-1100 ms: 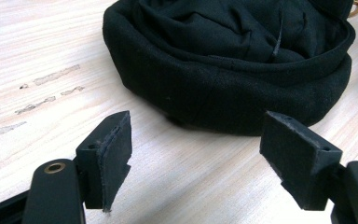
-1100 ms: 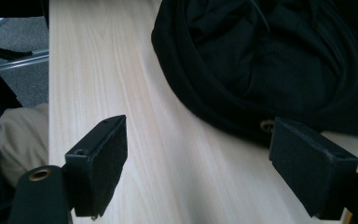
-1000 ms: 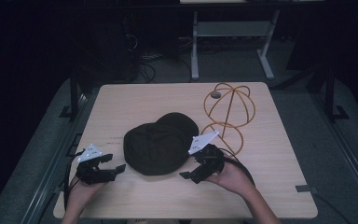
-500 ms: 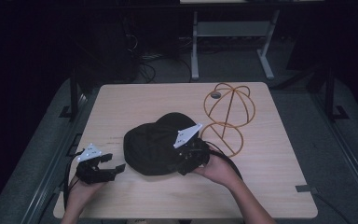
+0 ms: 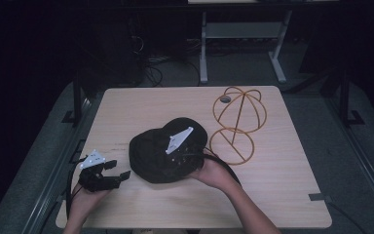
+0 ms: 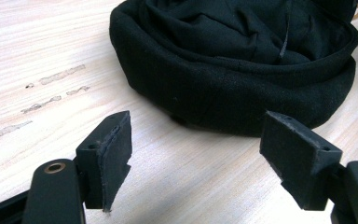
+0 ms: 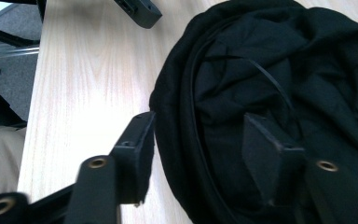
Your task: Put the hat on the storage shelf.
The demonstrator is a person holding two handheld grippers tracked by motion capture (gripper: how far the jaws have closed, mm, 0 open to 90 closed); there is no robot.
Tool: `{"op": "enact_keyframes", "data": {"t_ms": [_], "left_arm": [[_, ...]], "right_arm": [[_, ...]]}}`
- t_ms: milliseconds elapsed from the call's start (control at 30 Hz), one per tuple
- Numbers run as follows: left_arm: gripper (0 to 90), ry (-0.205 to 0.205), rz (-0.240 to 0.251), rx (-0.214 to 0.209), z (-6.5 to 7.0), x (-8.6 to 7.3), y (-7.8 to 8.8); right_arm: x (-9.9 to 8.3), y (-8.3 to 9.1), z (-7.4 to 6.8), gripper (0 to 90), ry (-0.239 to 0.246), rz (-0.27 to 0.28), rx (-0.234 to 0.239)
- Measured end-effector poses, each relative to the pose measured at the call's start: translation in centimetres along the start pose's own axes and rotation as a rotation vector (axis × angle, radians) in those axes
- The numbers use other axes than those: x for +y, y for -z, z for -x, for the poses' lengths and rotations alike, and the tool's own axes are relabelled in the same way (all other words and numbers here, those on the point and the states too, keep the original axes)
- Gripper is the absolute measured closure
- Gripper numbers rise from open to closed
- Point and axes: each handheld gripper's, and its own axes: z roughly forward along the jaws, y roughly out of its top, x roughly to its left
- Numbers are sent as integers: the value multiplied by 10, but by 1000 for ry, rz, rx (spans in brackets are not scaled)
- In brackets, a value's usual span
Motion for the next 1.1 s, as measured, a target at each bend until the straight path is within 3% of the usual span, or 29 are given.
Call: {"op": "enact_keyframes", "data": {"t_ms": [467, 1100], "left_arm": [[249, 0, 2, -2, -1, 0, 0], [249, -2, -7, -6, 0, 0, 0]], "right_arm": [[11, -30, 1, 662, 11, -49, 60], [8, -57, -1, 735, 3, -112, 71]]}}
